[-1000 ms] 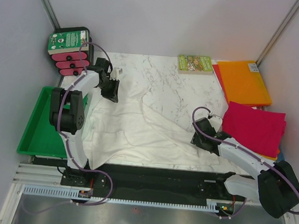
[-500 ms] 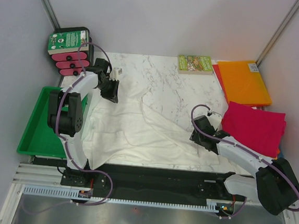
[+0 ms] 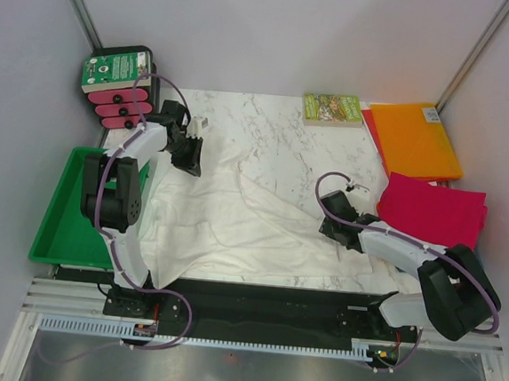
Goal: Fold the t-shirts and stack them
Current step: Grap the side of the flattened tshirt furthest away from the robot with both arms
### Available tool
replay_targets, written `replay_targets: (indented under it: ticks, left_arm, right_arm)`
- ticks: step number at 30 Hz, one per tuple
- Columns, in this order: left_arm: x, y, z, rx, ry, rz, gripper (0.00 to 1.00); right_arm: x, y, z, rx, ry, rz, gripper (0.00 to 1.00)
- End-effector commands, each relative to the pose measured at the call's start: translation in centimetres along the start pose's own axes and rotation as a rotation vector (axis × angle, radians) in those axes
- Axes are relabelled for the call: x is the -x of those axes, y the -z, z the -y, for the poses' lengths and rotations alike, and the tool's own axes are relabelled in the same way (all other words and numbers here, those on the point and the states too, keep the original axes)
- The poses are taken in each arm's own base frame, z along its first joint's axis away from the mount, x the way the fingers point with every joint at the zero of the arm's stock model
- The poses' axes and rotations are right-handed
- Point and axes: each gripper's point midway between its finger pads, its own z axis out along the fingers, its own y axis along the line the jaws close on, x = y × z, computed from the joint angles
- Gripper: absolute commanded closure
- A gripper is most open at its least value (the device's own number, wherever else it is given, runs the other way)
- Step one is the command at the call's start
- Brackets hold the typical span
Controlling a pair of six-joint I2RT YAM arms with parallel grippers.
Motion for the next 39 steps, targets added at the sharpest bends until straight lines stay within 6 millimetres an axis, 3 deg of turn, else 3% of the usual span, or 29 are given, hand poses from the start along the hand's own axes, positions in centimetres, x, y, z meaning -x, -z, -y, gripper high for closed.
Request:
replay_targets:
  ticks: [1,8,11,19,28,36,39]
  left_arm:
    - [0.7,0.7,0.3,-0.016,-0.027,0.036,0.79]
    - [0.5,0.4,0.5,-0.026,-0.017,0.03,0.79]
    - [0.4,0.3,0.4,-0.024,-0.014,0.025,0.79]
    - [0.4,0.6,0.5,-0.02,-0.02,0.03,0.79]
    - [0.2,0.3,0.4,-0.024,-0.016,0.021,0.79]
    - [0.0,0.2,0.3,-0.018,-0.016,0.017,0.79]
    - [0.0,0.2,0.4,-0.022,-0.015,0.016,0.79]
  right_arm:
    - [2.2,0.8,-1.5,0.045,-0.032,0.059,0.5]
    - [5.2,3.6,-0.7,0.036,-0.063,0.158,0.46]
    - [5.6,3.3,-0.7,0.018,-0.032,0.157,0.46]
    - [4.3,0.4,-1.6,-0.004,0.007,0.1,0.48]
    - [4.1,-0.7,-2.0,-0.004,0.002,0.09,0.49]
    - [2.3,-1.7,-1.3,-0.012,0.001,0.04,0.5]
    - [1.7,-2.0,-1.0,-0.01,-0.003,0.028,0.6]
